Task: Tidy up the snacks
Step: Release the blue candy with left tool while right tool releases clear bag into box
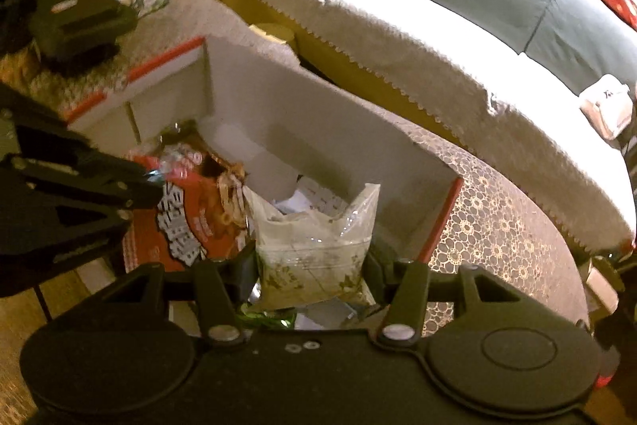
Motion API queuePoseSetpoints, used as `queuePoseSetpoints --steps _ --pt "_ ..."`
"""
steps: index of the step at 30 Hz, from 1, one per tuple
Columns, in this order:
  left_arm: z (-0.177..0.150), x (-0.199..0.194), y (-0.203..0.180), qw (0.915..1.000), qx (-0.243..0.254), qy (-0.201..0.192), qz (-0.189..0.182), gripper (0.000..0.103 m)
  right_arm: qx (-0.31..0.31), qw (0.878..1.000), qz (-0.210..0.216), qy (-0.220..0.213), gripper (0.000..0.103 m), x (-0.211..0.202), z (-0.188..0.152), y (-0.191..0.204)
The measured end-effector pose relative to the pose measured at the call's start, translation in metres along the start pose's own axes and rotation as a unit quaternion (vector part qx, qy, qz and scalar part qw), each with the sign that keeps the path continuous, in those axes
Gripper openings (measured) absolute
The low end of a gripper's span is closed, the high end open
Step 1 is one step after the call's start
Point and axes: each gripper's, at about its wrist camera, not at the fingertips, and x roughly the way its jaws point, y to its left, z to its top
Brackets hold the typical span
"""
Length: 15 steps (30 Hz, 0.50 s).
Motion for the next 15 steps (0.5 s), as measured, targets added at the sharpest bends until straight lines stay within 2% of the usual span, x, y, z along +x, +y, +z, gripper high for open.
queuePoseSetpoints --steps 3,10,15 --pt "-0.001 0.007 -0.004 1.0000 0.002 0.008 -0.004 0.012 -0.013 1.000 -0.007 0.005 0.052 0.003 -0.004 0.002" --pt "-0.004 0.016 -0.010 0.9997 0.004 0.019 -0.014 0.012 -0.002 1.000 0.000 0.002 0.053 0.004 -0.008 -0.005" --pt "-0.008 0.018 -0.012 0.9996 0.001 0.023 -0.018 0.013 0.009 1.000 0.005 -0.007 0.057 -0.001 -0.013 -0.010"
